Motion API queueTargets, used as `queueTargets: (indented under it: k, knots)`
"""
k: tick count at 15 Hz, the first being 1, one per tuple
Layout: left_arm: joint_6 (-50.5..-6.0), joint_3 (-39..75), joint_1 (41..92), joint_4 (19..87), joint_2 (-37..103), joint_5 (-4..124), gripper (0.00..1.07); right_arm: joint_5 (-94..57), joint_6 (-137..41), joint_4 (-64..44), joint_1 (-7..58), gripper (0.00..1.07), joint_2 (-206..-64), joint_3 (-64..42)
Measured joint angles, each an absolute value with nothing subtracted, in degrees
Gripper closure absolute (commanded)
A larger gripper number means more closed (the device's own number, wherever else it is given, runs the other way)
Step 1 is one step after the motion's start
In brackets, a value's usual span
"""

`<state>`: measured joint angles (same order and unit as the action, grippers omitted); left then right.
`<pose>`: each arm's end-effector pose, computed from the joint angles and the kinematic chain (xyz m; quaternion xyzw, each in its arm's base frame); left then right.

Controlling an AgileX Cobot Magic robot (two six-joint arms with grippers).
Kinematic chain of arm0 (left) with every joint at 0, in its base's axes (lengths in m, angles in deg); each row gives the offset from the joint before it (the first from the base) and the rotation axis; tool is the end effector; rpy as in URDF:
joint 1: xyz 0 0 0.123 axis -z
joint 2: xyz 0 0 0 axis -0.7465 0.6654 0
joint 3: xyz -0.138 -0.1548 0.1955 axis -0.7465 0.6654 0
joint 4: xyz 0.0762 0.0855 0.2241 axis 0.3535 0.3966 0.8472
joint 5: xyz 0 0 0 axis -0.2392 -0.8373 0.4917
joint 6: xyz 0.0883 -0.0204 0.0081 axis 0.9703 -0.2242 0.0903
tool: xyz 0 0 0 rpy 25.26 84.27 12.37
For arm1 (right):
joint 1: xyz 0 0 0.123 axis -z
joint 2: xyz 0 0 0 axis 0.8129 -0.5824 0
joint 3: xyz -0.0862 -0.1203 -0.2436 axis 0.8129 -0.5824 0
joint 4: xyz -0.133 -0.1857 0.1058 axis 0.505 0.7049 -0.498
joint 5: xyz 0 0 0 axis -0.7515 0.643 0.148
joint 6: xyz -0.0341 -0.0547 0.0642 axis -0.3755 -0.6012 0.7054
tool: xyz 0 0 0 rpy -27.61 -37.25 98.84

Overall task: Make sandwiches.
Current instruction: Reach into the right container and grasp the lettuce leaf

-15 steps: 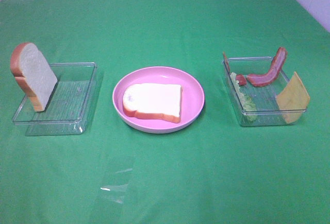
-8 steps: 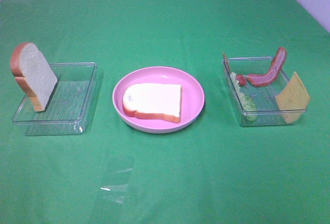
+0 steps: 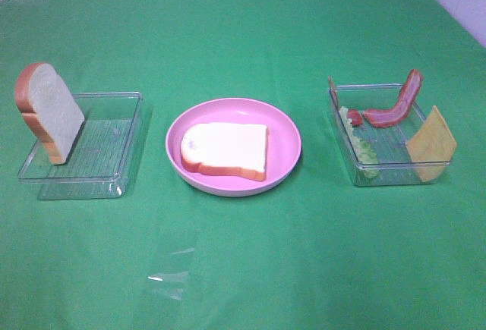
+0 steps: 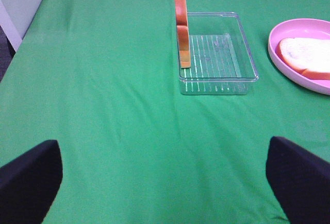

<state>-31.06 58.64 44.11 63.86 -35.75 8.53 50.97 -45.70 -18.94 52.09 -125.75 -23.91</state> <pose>-0.0086 -0.0060 0.2810 -0.0217 0.8525 -0.0104 0.5221 0.1760 0.0202 0.3276 -0.0229 0.9745 0.0778 0.2093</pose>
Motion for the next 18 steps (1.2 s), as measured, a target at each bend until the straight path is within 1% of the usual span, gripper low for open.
queueTargets:
  k: [2, 3, 8, 9, 12, 14, 18]
  knots:
    - [-31.06, 58.64, 44.11, 63.86, -35.75, 8.53, 0.07, 52.46, -46.16, -18.94, 52.09, 0.12, -135.15, -19.04]
    - [-31.06, 58.64, 44.11, 63.86, -35.75, 8.53, 0.07, 53.21, -46.79, -18.94, 52.09, 0.12, -143.06, -13.59]
    - [-31.12, 58.64, 44.11, 63.86, -35.75, 8.53, 0.07, 53.44, -46.96, -19.51, 52.03, 0.12, -151.99, -7.29]
    - [-31.12, 58.64, 44.11, 63.86, -35.75, 8.53, 0.07, 53.38, -46.96, -19.63, 51.06, 0.12, -153.88, -6.09]
    - [-31.12, 58.64, 44.11, 63.86, -35.75, 8.53, 0.07, 51.2, -45.59, -19.34, 43.95, 0.12, -161.33, -1.05]
    - [-31.12, 58.64, 44.11, 63.86, -35.75, 8.53, 0.07, 50.4, -45.01, -19.34, 41.14, 0.12, -166.15, 2.22]
    - [-31.12, 58.64, 44.11, 63.86, -35.75, 8.53, 0.07, 49.08, -44.96, -18.82, 39.25, 0.12, -178.69, 12.59]
